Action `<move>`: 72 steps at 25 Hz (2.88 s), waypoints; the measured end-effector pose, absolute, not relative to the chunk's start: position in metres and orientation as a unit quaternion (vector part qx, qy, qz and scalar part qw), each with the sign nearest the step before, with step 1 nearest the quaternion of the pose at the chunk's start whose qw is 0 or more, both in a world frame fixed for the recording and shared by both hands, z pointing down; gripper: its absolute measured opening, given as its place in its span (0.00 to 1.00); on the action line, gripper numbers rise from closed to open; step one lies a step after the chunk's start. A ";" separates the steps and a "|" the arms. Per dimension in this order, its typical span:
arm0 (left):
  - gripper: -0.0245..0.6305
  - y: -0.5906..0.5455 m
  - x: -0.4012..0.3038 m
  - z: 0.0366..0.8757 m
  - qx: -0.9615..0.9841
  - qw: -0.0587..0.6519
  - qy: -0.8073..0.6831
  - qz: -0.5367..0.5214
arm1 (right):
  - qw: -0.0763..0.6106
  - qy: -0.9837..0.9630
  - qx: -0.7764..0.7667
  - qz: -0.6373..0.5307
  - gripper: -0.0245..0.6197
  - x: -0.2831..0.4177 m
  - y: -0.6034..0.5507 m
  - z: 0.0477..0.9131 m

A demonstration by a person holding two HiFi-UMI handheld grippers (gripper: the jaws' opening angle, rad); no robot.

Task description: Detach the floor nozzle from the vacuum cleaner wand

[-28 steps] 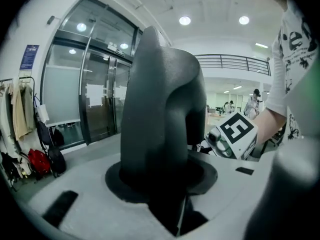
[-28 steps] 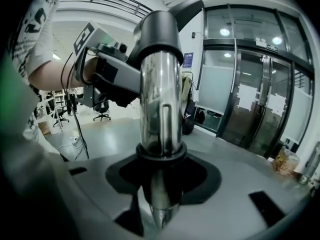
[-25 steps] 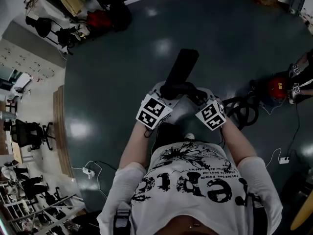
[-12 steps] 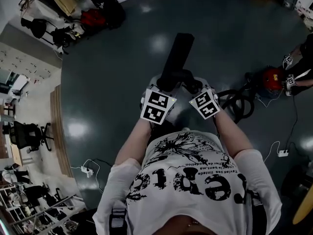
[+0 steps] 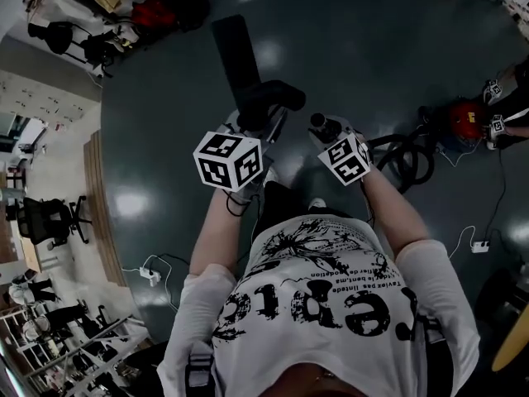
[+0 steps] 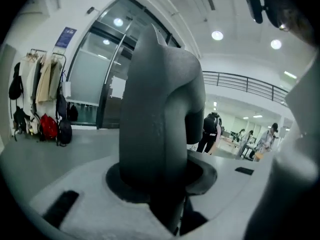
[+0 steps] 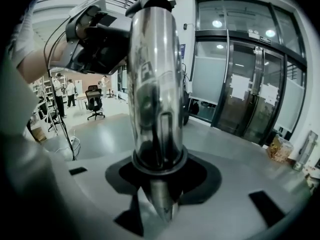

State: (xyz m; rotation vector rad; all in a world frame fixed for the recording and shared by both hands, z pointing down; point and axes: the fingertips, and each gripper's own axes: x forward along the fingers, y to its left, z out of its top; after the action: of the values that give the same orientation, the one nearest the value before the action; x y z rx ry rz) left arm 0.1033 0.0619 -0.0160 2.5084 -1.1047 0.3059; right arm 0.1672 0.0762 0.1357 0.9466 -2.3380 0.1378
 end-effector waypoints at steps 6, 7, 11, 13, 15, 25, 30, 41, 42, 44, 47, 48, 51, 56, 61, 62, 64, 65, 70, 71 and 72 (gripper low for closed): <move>0.25 0.070 0.079 0.032 0.884 0.236 -0.391 0.104 | 0.329 -0.878 0.343 0.058 0.30 0.162 0.072 0.171; 0.25 0.071 0.076 0.043 0.883 0.242 -0.387 0.103 | 0.336 -0.876 0.341 0.060 0.30 0.163 0.073 0.181; 0.25 0.071 0.063 0.108 0.871 0.275 -0.385 0.134 | 0.363 -0.873 0.317 0.069 0.30 0.158 0.075 0.234; 0.25 0.065 0.058 0.144 0.859 0.311 -0.379 0.150 | 0.380 -0.870 0.303 0.076 0.30 0.154 0.071 0.262; 0.25 0.056 0.050 0.172 0.846 0.343 -0.378 0.154 | 0.392 -0.866 0.298 0.084 0.30 0.152 0.063 0.279; 0.25 0.010 -0.034 0.353 0.793 0.446 -0.386 0.151 | 0.438 -0.845 0.291 0.099 0.30 0.101 0.010 0.406; 0.25 -0.036 -0.046 0.457 0.782 0.473 -0.374 0.157 | 0.458 -0.830 0.302 0.097 0.30 0.111 -0.035 0.499; 0.25 -0.085 -0.082 0.684 0.811 0.453 -0.320 0.188 | 0.432 -0.853 0.291 0.028 0.30 0.034 -0.084 0.666; 0.25 -0.092 -0.086 0.705 0.812 0.448 -0.324 0.187 | 0.429 -0.856 0.288 0.019 0.30 0.029 -0.090 0.685; 0.25 -0.104 -0.095 0.749 0.811 0.442 -0.336 0.184 | 0.430 -0.859 0.279 0.007 0.30 0.023 -0.101 0.727; 0.25 -0.119 -0.112 0.817 0.803 0.443 -0.356 0.179 | 0.440 -0.857 0.269 0.007 0.30 0.020 -0.119 0.794; 0.25 -0.122 -0.117 0.839 0.799 0.446 -0.362 0.179 | 0.443 -0.856 0.266 0.011 0.30 0.019 -0.124 0.814; 0.25 -0.120 -0.125 0.901 0.780 0.465 -0.376 0.182 | 0.450 -0.856 0.250 0.038 0.30 0.017 -0.131 0.869; 0.25 -0.106 -0.118 0.987 0.756 0.501 -0.381 0.182 | 0.481 -0.847 0.203 0.097 0.29 0.022 -0.113 0.967; 0.25 -0.085 -0.125 1.039 0.723 0.521 -0.390 0.231 | 0.531 -0.823 0.153 0.130 0.30 0.027 -0.080 1.028; 0.25 -0.081 -0.124 1.045 0.720 0.522 -0.388 0.244 | 0.536 -0.820 0.149 0.136 0.29 0.030 -0.075 1.034; 0.25 -0.076 -0.120 1.055 0.713 0.527 -0.381 0.262 | 0.544 -0.814 0.145 0.145 0.30 0.034 -0.069 1.045; 0.25 -0.073 -0.117 1.060 0.708 0.535 -0.377 0.265 | 0.546 -0.812 0.144 0.149 0.30 0.034 -0.067 1.051; 0.26 -0.070 -0.111 1.077 0.687 0.564 -0.372 0.267 | 0.548 -0.809 0.147 0.155 0.29 0.035 -0.065 1.073; 0.25 -0.074 -0.110 1.077 0.683 0.565 -0.378 0.268 | 0.548 -0.809 0.143 0.154 0.30 0.036 -0.067 1.075; 0.25 -0.079 -0.109 1.077 0.679 0.566 -0.384 0.265 | 0.548 -0.811 0.138 0.154 0.30 0.038 -0.070 1.075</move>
State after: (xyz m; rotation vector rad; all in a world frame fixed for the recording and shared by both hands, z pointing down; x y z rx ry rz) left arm -0.1091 -0.0794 1.0771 1.5967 -0.9038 0.6237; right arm 0.0385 -0.0704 1.0749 0.3277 -1.9207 0.3661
